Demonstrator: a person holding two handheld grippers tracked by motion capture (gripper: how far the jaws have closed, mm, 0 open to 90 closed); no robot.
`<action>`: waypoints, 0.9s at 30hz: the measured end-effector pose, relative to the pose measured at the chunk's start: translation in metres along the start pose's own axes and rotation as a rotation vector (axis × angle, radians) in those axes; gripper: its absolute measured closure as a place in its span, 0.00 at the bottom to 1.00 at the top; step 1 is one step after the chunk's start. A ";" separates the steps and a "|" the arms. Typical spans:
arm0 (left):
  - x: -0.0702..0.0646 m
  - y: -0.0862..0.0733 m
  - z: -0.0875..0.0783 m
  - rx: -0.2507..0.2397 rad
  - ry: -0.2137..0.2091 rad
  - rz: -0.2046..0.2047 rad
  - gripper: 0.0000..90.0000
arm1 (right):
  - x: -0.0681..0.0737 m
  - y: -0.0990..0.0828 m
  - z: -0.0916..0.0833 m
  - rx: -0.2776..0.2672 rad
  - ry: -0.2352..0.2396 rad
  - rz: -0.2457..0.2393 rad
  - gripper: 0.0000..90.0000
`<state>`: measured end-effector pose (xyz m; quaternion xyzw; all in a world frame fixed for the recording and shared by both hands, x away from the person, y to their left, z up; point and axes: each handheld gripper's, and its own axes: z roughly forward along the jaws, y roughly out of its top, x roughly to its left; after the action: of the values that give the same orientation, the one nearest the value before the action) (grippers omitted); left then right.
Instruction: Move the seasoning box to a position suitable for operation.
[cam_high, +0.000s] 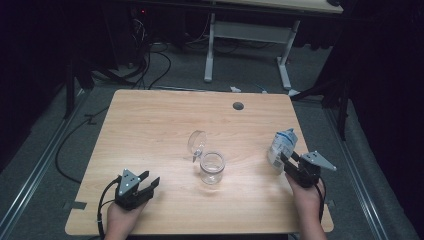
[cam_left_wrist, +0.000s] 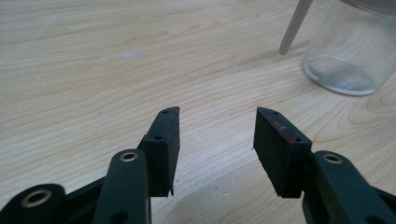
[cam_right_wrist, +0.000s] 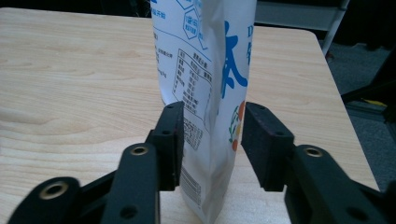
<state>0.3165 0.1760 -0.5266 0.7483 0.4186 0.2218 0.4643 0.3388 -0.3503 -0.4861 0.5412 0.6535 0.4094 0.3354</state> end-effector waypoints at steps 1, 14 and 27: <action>0.000 0.000 0.000 0.000 0.000 -0.001 0.57 | 0.002 0.000 0.001 0.002 0.004 -0.006 0.64; 0.000 0.001 -0.001 -0.012 0.003 0.000 0.56 | 0.004 0.000 0.006 -0.024 -0.018 -0.043 0.86; 0.001 0.000 -0.001 -0.014 0.002 -0.002 0.55 | 0.003 -0.006 0.003 -0.052 0.008 -0.056 1.00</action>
<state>0.3159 0.1776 -0.5263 0.7446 0.4182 0.2252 0.4691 0.3387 -0.3477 -0.4927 0.5122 0.6587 0.4191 0.3580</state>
